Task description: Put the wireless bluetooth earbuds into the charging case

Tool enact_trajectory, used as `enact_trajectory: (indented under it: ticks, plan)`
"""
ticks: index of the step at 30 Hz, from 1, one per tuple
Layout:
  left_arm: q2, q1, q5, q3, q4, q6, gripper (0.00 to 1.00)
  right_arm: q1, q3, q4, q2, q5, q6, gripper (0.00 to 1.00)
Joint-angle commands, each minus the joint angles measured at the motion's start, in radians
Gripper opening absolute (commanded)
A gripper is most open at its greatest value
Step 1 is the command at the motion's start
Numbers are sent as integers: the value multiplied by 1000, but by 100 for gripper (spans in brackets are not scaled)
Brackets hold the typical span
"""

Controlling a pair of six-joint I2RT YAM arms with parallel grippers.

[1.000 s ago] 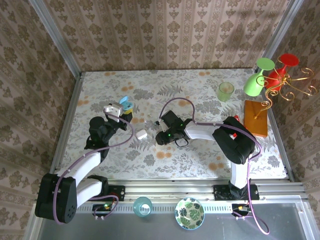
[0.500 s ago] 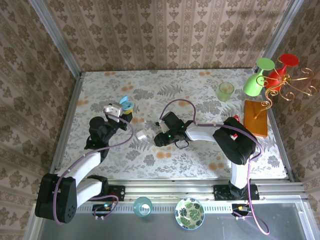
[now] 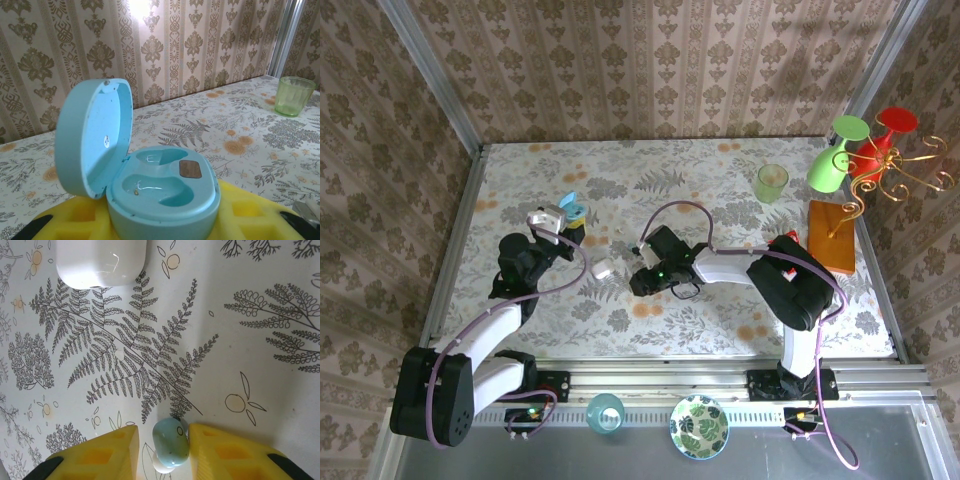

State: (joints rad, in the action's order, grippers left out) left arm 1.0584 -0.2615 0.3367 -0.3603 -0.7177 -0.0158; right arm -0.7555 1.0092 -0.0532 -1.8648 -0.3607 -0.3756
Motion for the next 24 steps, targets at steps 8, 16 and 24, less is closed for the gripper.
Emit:
enact_trajectory:
  ticks: [8,16,24]
  plan:
    - [-5,-9,19,-11,-19,-16,22,-5,-12,-23,26,-7,-26,23]
    - [-5,-15,24,-15,-17,-10,23,-7,-5,-93,82,154,-27,15]
    - [-6,-24,27,-24,7,10,22,-25,45,-316,178,618,-110,17]
